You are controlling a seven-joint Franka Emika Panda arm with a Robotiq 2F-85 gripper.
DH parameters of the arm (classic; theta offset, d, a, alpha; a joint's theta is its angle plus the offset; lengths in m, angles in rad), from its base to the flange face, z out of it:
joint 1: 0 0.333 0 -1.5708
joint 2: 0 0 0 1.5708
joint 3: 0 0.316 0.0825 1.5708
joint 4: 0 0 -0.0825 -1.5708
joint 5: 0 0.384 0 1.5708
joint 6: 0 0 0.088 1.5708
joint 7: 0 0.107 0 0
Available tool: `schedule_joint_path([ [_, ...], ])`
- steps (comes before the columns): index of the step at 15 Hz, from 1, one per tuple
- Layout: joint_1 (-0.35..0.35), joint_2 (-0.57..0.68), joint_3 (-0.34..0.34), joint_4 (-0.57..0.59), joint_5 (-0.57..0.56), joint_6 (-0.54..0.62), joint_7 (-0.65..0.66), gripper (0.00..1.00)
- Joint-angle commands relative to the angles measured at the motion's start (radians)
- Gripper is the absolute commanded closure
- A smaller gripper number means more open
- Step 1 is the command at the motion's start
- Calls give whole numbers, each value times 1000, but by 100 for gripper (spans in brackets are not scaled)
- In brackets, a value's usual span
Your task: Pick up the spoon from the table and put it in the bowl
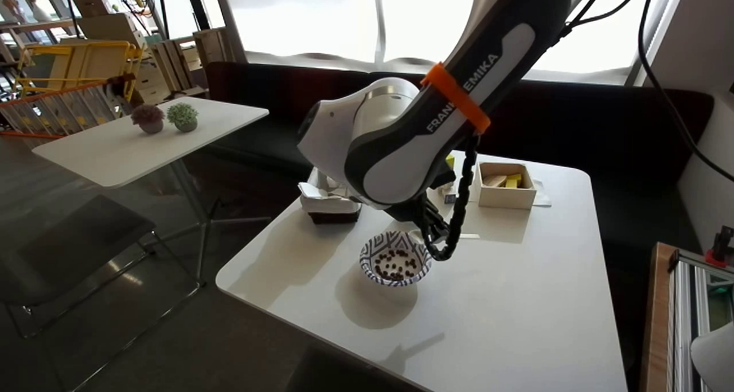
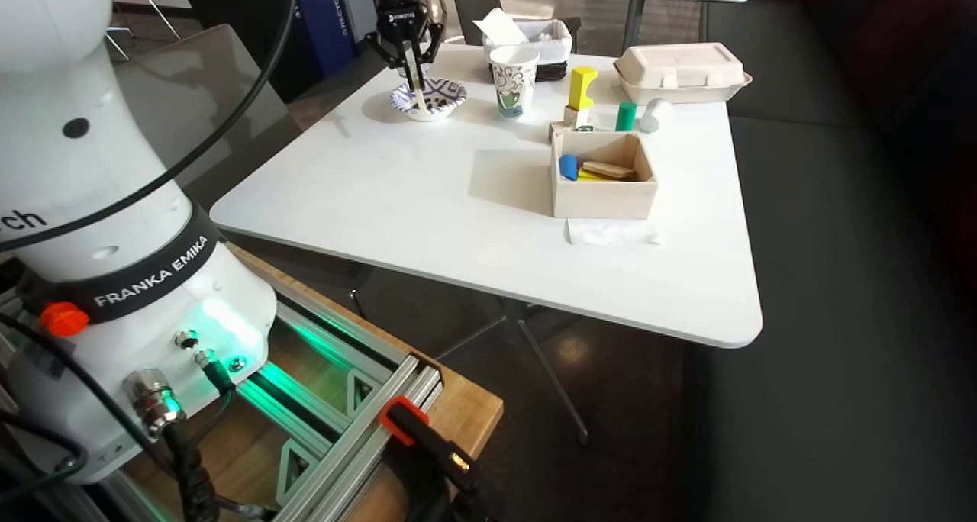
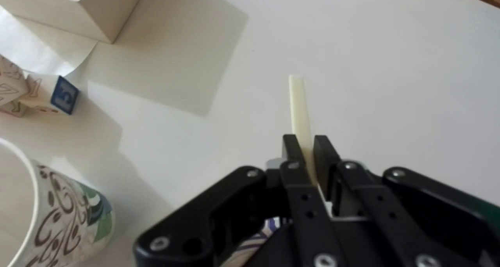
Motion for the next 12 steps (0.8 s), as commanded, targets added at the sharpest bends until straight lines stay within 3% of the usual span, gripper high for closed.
schedule_joint_path([
  [1,34,97,0,139,-52,-83,-12,97],
  [12,49,252,-11,317,-76,-90,-45,97],
])
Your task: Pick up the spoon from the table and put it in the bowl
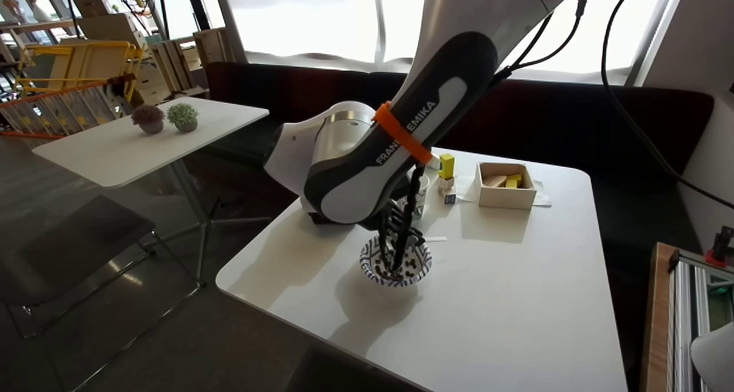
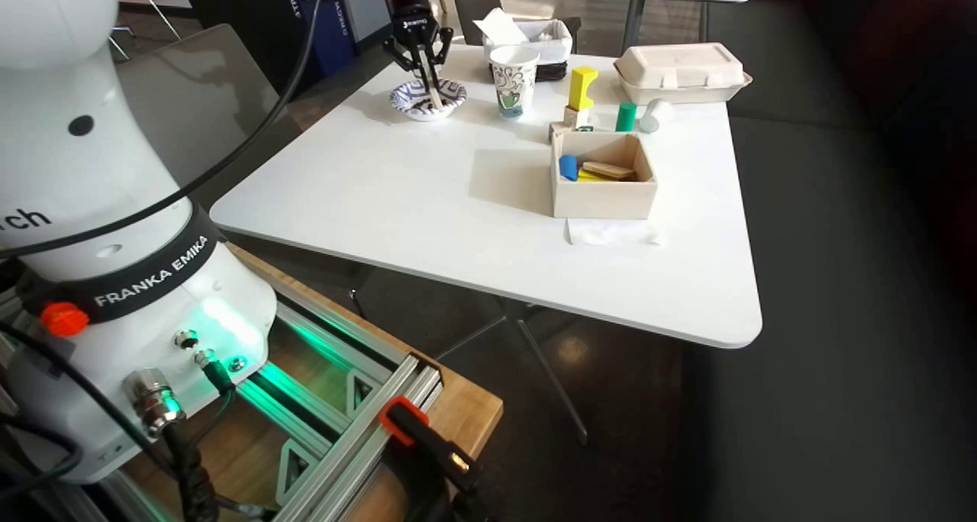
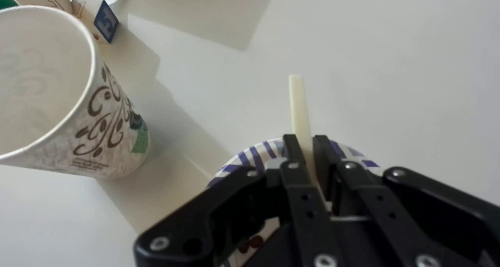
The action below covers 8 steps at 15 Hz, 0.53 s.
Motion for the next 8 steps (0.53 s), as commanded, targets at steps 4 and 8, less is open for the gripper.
schedule_joint_path([
  [4,14,81,-7,98,-14,-34,-32,60],
  [8,13,64,-2,96,-8,-21,-33,31],
])
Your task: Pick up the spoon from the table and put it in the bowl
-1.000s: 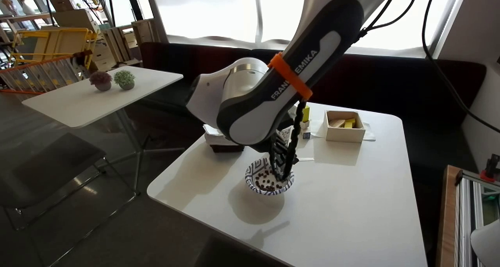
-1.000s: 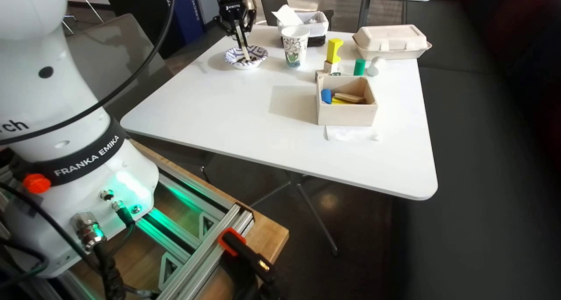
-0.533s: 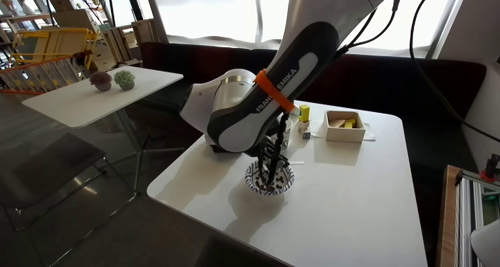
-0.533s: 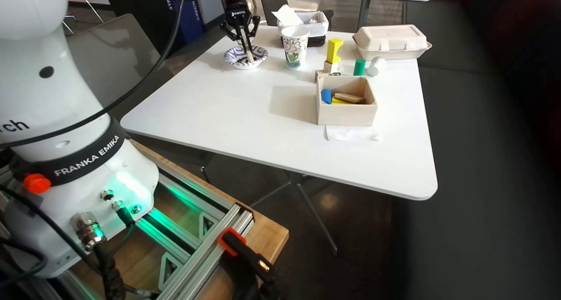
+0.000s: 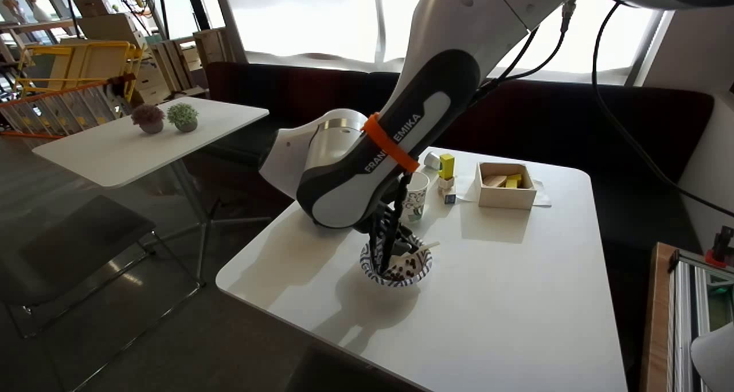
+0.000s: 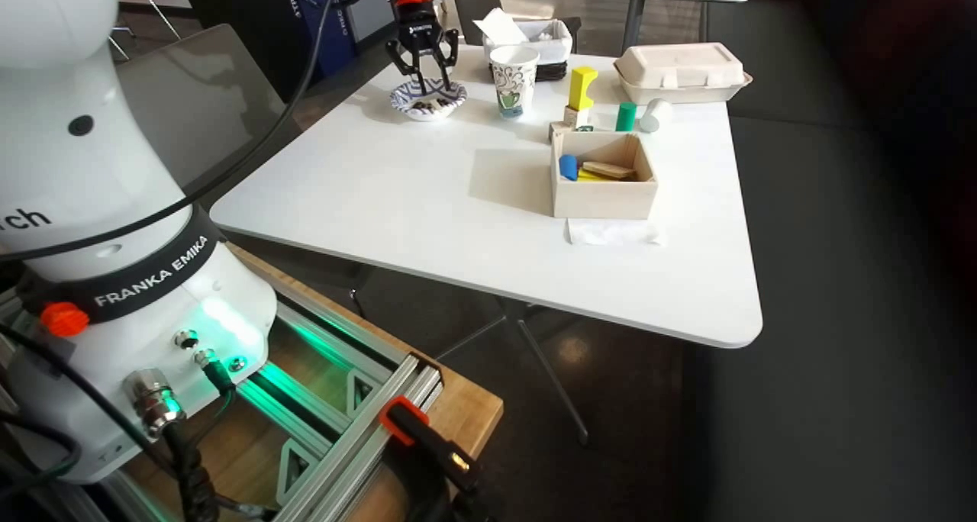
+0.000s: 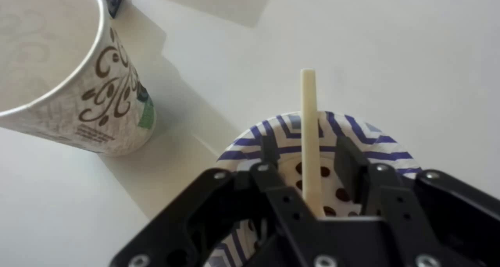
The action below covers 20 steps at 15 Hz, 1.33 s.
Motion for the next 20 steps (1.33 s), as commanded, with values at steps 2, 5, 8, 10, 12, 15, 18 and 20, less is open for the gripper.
schedule_joint_path([
  [2,6,-40,10,-5,3,5,-8,16],
  [5,-34,-158,32,-91,39,115,2,0],
  [8,-79,-319,33,-219,77,259,-10,0],
  [10,-129,-409,34,-306,153,358,-46,0],
  [12,-184,-479,27,-402,259,458,-108,1],
  [15,-271,-560,6,-565,457,574,-261,0],
  [18,-270,-530,-24,-536,499,547,-302,0],
  [20,-286,-542,-43,-561,512,552,-333,0],
])
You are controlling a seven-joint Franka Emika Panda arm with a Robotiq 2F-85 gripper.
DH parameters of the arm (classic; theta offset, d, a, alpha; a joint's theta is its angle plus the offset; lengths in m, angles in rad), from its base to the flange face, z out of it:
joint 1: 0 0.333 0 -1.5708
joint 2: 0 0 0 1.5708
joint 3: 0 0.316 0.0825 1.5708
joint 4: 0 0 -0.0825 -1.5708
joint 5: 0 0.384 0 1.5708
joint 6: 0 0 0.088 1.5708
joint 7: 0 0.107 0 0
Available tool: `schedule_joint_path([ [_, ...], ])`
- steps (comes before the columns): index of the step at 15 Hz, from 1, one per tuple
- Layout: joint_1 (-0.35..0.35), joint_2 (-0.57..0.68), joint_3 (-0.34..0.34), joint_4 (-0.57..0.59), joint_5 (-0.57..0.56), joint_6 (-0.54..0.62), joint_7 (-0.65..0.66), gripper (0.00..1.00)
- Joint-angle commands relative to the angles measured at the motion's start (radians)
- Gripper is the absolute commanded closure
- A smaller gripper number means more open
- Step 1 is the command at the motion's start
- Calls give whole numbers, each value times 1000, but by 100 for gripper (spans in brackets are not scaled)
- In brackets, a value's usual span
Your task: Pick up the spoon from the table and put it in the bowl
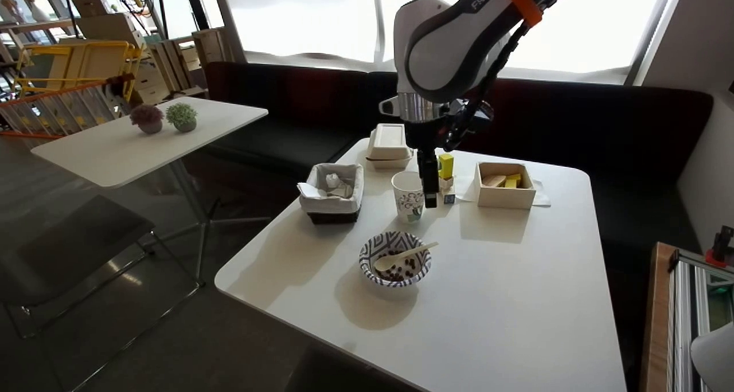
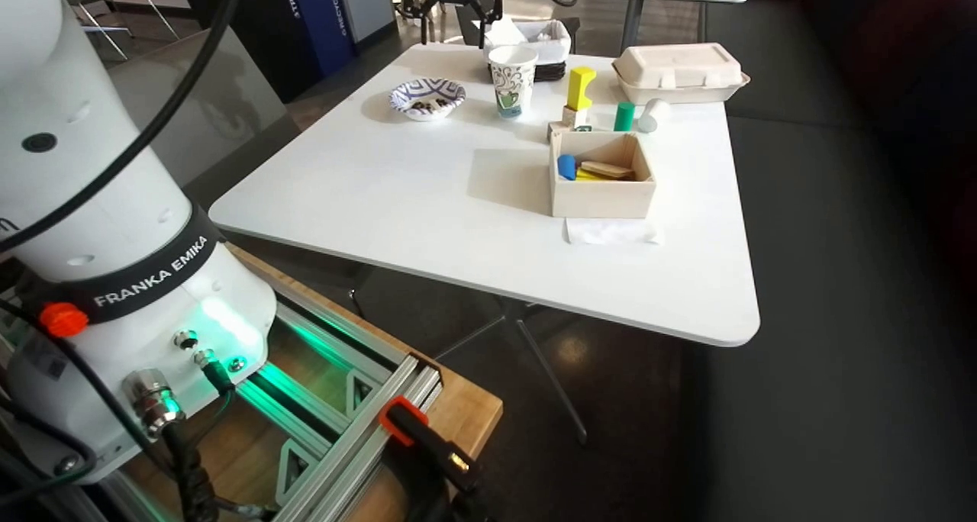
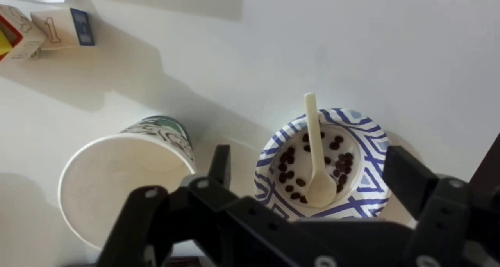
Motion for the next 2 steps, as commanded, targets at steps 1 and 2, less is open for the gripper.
schedule_joint_path([
  [1,21,0,-17,9,4,-3,-1,0],
  [2,28,2,-14,15,3,-3,3,0],
])
